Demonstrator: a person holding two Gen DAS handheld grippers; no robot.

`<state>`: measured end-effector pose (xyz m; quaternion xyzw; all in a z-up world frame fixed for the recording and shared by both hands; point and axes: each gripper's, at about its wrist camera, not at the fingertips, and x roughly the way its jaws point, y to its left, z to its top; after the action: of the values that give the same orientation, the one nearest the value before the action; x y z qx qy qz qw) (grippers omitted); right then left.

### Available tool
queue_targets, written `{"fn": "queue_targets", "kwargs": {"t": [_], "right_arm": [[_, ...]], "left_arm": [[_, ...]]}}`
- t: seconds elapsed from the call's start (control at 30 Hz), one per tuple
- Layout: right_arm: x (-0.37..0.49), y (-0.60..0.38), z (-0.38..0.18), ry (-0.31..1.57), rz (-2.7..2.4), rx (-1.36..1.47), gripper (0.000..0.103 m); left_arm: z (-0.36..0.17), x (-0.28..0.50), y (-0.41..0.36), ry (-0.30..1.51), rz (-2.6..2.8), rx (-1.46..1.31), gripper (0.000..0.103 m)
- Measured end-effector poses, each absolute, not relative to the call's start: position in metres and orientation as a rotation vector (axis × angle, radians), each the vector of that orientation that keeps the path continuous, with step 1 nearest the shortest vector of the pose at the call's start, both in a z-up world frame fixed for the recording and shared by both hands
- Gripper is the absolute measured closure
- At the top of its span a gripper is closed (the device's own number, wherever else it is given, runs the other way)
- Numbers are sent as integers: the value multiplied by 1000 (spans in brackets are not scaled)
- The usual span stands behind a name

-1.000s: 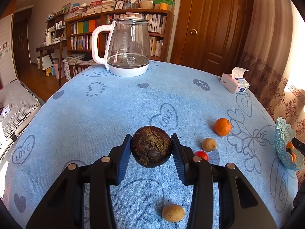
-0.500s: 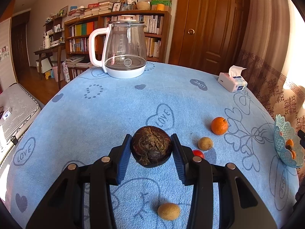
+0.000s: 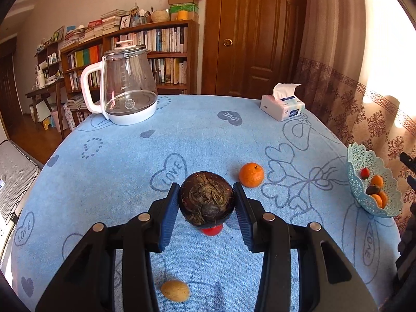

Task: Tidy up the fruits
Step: 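Carry the red tomato into the teal basket and open the right tool, then carry the dark brown fruit into the teal basket and open the left tool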

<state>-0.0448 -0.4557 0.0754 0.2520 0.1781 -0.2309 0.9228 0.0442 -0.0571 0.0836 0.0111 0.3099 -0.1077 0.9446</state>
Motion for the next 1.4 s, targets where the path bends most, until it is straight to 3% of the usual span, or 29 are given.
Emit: {"fn": "queue_targets", "kwargs": {"t": [0.9, 1.33, 1.37, 1.4], "right_arm": [[-55, -458, 60, 323, -594, 541, 11], [-55, -460, 60, 326, -596, 550, 11], [-55, -460, 60, 326, -596, 550, 11], [-55, -460, 60, 325, -597, 551, 11]], "left_arm": [[86, 36, -273, 606, -691, 235, 61], [67, 39, -301, 631, -733, 279, 60], [67, 39, -300, 626, -732, 277, 56], [68, 38, -299, 623, -732, 274, 43]]}}
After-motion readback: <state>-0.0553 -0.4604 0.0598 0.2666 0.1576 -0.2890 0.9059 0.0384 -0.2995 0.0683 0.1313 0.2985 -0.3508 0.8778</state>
